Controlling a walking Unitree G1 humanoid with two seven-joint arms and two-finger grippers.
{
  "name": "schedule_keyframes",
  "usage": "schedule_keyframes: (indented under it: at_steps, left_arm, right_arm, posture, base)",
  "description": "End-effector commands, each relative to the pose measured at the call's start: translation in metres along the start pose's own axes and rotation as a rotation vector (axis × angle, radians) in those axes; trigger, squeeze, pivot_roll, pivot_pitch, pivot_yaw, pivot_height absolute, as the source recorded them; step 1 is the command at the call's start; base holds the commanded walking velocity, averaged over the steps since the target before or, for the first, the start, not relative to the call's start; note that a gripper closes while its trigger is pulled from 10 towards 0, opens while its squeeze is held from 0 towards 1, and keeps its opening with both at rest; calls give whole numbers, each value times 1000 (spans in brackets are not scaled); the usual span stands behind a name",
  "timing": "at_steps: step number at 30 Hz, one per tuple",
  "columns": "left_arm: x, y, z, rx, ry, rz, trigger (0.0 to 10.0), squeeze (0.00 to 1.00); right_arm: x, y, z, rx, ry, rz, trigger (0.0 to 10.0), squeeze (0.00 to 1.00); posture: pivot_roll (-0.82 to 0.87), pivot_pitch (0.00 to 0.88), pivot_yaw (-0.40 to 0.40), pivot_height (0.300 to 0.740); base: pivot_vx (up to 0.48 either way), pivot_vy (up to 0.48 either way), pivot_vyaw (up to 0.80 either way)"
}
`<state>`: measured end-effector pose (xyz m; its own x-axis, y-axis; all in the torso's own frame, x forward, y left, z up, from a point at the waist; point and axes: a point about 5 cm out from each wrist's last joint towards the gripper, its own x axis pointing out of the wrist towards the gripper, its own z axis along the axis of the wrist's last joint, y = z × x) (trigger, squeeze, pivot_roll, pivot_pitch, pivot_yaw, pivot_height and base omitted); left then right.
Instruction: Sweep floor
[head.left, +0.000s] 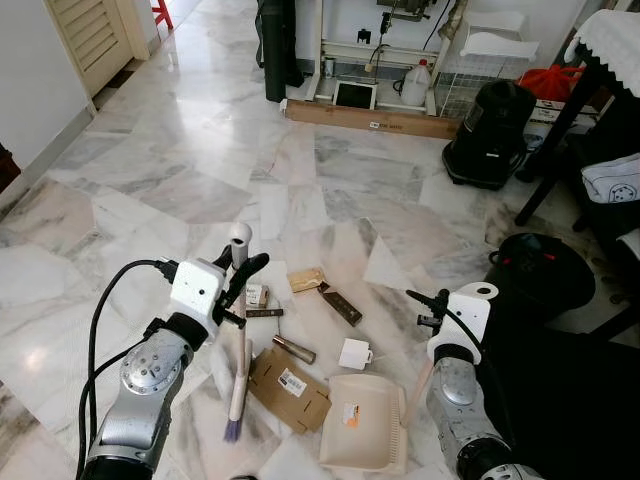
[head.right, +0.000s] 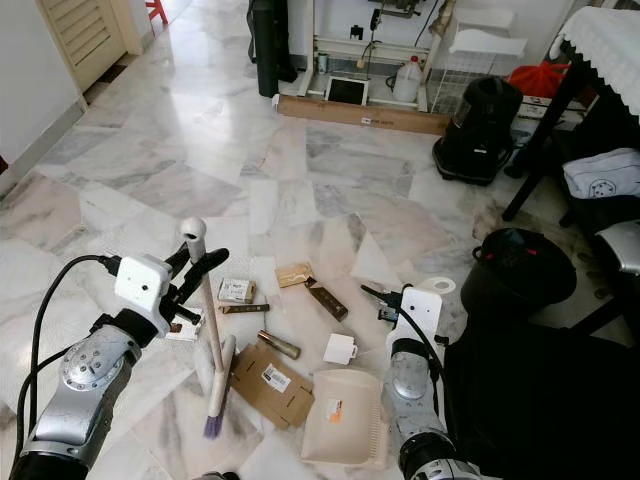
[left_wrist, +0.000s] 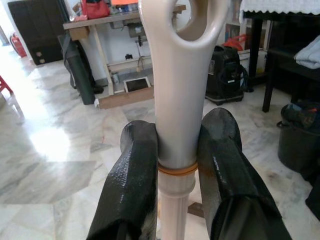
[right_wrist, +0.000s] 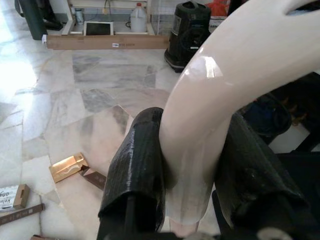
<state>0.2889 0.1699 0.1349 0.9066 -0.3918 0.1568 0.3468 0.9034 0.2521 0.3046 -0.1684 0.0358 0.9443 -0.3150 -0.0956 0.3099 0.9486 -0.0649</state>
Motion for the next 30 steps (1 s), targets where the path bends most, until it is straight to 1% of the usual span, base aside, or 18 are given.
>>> schedule_keyframes:
  at_steps: [1,4,6,7,9,12,14,16,19,20,21,25,30]
  left_arm:
    - [1,3,3,-29,-13,-3,10000,0]
    - [1,3,4,-50,-14,-6,10000,0]
    - [3,4,5,-89,-16,-10,10000,0]
    - [3,4,5,-141,-15,-15,10000,0]
    - [3,4,3,-179,5,-24,10000,0]
    - [2,4,1,-185,19,-30,10000,0]
    - [2,4,0,-213,19,-29,10000,0]
    - [1,5,1,-267,12,-20,10000,0]
    - [2,7,3,-317,-1,-11,10000,0]
    - [2,7,3,-317,-1,-11,10000,0]
    - [2,8,5,-340,-6,-6,10000,0]
    - [3,10,9,-390,-24,-1,10000,0]
    - [4,12,11,-421,-38,8,10000,0]
  right_arm:
    - [0,-2,-2,12,14,-11,10000,0]
    - [1,-2,-2,13,15,-12,10000,0]
    - [1,-2,-2,14,18,-14,10000,0]
    - [1,-2,-2,14,21,-14,10000,0]
    - [1,-1,-2,14,24,-12,10000,0]
    - [1,-1,-2,14,25,-11,10000,0]
    - [1,-1,-2,15,25,-10,10000,0]
    - [2,-1,-2,15,27,-11,10000,0]
    - [2,-2,-2,14,28,-11,10000,0]
    - [2,-2,-2,14,28,-11,10000,0]
    - [2,-2,-2,14,29,-11,10000,0]
    - [2,-1,-2,14,31,-6,10000,0]
    - [2,0,-2,14,30,-3,10000,0]
  posture:
    - [142,112,-52,740]
    - [142,112,-52,740]
    - [143,108,-52,740]
    - [146,103,-52,740]
    - [148,100,-53,740]
    - [148,99,-53,740]
    - [147,98,-52,740]
    - [149,98,-53,740]
    - [149,98,-55,740]
    - [149,98,-55,740]
    - [149,98,-56,740]
    - [150,98,-57,740]
    - [148,95,-60,740]
  base:
    - [0,0,0]
    - [0,0,0]
    - [0,0,0]
    - [0,0,0]
    - [0,0,0]
    - [0,0,0]
    - [0,0,0]
    - [0,0,0]
    - [0,0,0]
    - [0,0,0]
    - [0,0,0]
    - [0,0,0]
    - [0,0,0]
